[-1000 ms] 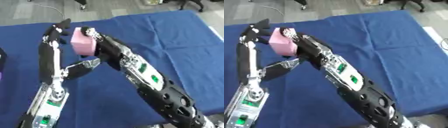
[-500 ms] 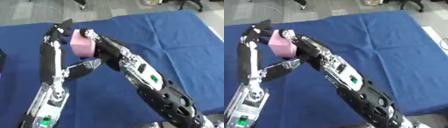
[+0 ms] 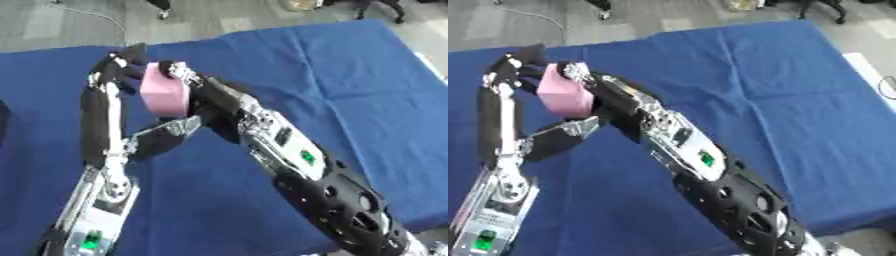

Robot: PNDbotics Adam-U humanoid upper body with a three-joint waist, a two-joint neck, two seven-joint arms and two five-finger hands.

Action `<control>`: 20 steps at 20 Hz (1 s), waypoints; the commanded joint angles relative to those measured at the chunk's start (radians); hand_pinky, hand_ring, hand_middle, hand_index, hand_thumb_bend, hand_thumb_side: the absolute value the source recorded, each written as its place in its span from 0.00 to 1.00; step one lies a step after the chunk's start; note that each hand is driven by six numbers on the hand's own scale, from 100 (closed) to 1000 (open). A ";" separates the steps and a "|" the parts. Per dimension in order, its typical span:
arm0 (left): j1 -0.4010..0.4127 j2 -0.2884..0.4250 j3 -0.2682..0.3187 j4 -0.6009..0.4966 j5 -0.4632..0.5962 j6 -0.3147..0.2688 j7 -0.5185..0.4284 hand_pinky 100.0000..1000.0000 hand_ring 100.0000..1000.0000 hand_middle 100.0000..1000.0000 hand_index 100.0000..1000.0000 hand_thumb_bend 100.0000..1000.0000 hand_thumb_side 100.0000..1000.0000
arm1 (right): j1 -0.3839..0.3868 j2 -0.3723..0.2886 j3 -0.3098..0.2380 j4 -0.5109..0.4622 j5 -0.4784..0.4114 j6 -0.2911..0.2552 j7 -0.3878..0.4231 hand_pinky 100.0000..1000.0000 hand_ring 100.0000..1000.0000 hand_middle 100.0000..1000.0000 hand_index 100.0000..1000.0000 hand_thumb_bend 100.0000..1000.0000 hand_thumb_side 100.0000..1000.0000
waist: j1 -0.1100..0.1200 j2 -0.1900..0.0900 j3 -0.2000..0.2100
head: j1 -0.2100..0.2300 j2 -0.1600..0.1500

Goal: Pick up the objects with one hand, pass them to the other hand, and then place them into the box on the other side of the table.

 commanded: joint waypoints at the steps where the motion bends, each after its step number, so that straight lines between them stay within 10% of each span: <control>1: -0.019 -0.001 -0.003 -0.016 0.041 -0.008 0.012 0.39 0.50 0.55 0.76 0.86 0.35 | -0.015 -0.010 -0.011 -0.008 0.002 -0.003 0.012 0.63 0.44 0.35 0.54 0.00 0.63 | -0.009 -0.009 -0.001 | -0.002 -0.003; 20: -0.024 0.003 -0.012 -0.040 0.145 -0.069 -0.028 0.38 0.46 0.49 0.71 0.87 0.35 | -0.013 -0.007 -0.008 -0.004 0.003 0.004 0.026 0.60 0.45 0.35 0.54 0.00 0.63 | -0.010 -0.009 -0.003 | -0.005 -0.003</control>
